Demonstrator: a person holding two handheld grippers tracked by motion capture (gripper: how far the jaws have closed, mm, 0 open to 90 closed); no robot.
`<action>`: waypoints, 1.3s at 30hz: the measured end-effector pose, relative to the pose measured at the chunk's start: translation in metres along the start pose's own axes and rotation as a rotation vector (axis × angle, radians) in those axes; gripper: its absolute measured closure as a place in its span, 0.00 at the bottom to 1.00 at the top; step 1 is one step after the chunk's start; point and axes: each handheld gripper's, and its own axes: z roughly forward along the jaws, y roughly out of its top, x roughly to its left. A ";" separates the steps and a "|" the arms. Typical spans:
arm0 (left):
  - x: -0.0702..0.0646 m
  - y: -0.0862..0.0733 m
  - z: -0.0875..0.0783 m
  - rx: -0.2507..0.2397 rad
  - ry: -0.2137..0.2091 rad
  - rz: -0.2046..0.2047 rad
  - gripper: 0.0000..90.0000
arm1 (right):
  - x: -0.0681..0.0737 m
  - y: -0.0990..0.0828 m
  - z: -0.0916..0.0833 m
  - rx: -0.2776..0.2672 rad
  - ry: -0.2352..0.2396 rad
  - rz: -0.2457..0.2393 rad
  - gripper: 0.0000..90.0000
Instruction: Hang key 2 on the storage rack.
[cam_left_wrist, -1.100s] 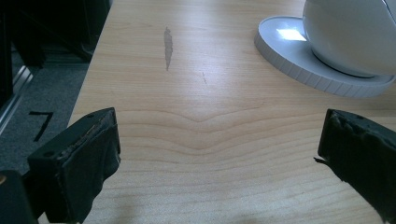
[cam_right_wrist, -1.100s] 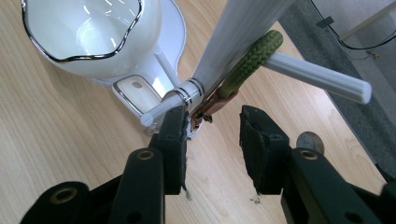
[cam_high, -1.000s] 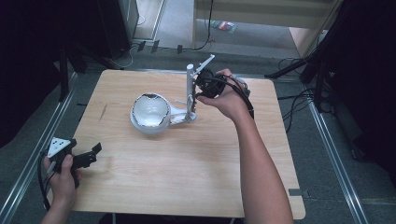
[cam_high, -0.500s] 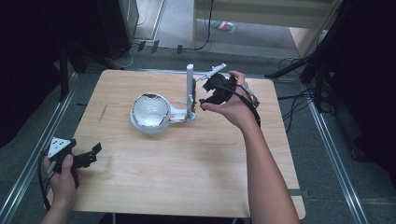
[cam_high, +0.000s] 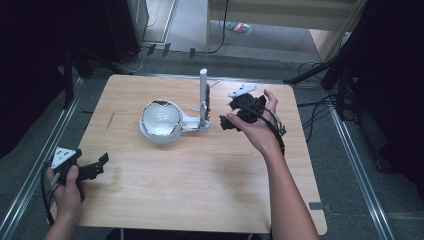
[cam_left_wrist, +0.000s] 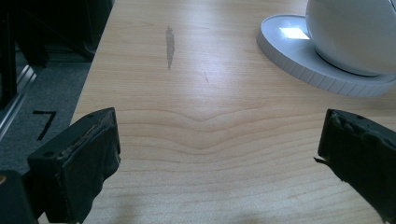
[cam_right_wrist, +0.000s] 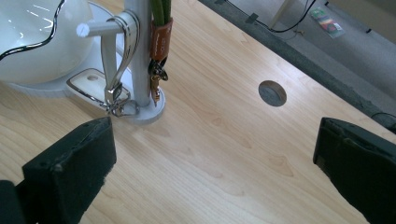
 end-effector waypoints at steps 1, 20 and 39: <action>0.000 0.000 0.000 -0.001 -0.001 -0.001 0.00 | 0.000 -0.004 -0.001 -0.007 -0.004 0.009 0.00; 0.000 0.000 0.000 -0.003 0.001 0.001 0.00 | -0.017 -0.079 -0.021 -0.057 -0.060 0.168 0.00; 0.000 0.000 0.000 -0.002 0.000 0.001 0.00 | -0.026 -0.149 -0.032 -0.084 -0.117 0.291 0.00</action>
